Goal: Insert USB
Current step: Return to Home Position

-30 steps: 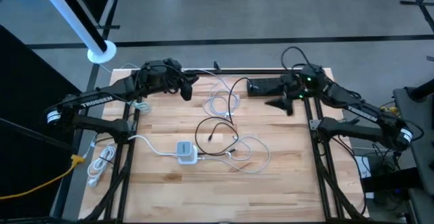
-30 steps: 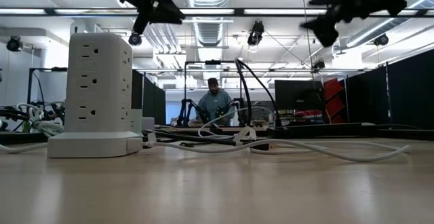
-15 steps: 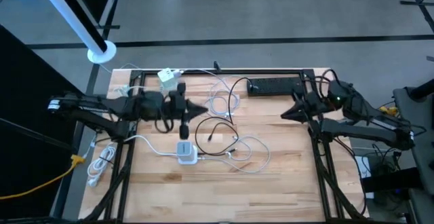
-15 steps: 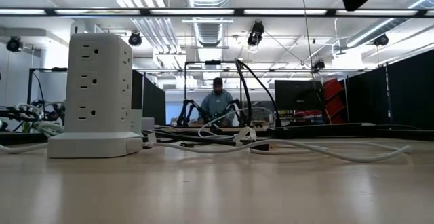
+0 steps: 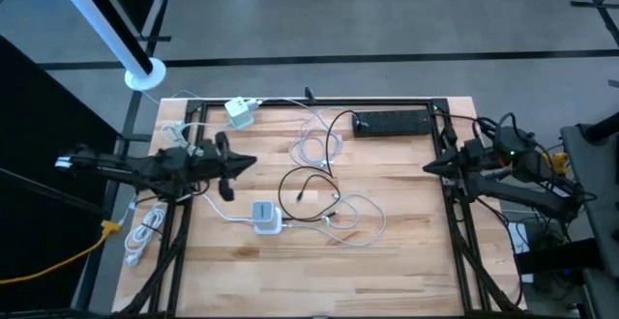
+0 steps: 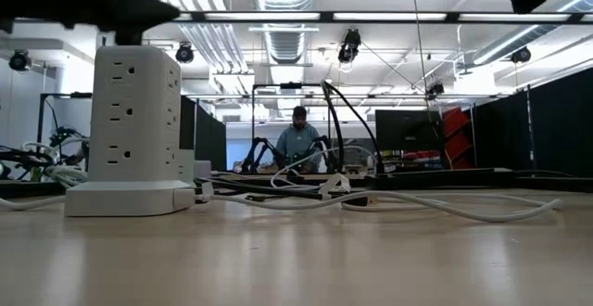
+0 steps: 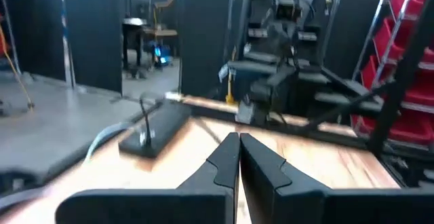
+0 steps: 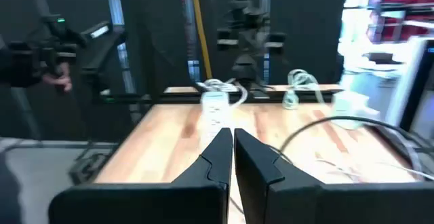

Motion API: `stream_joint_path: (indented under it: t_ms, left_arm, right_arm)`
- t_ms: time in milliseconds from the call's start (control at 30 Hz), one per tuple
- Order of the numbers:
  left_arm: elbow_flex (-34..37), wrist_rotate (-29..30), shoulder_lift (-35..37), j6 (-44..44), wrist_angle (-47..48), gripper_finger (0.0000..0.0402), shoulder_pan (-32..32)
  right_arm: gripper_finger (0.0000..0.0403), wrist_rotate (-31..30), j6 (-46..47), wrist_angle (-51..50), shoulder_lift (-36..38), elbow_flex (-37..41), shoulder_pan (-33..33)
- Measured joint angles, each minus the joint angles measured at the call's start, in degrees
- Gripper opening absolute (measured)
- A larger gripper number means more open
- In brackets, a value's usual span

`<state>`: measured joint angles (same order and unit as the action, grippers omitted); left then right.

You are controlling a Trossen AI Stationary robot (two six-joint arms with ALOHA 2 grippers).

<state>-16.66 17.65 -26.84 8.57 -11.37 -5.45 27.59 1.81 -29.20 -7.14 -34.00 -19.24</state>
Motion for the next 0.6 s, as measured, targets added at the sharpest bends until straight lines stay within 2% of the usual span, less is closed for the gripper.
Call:
stream_joint_path:
  t_ms: [133,267,367,600]
  left_arm:
    - [2.49,-0.11,9.67,-0.53,10.65,0.0000,-0.02]
    - [2.70,-0.22,19.02,-2.59,19.53,0.0000,-0.02]
    - [2.97,-1.77,25.49,-5.10,23.08,0.0000,-0.02]
    - [5.52,-4.37,25.98,-9.31,22.28,0.0000,-0.07]
  right_arm:
    - [0.0000,-4.25,-0.53,0.40,1.59,0.00,0.00]
    - [0.0000,-13.07,4.51,4.11,2.87,0.02,0.00]
    - [0.0000,-14.24,6.76,7.60,3.04,0.38,0.00]
    - [0.0000,-14.29,6.46,26.57,2.10,8.67,0.00]
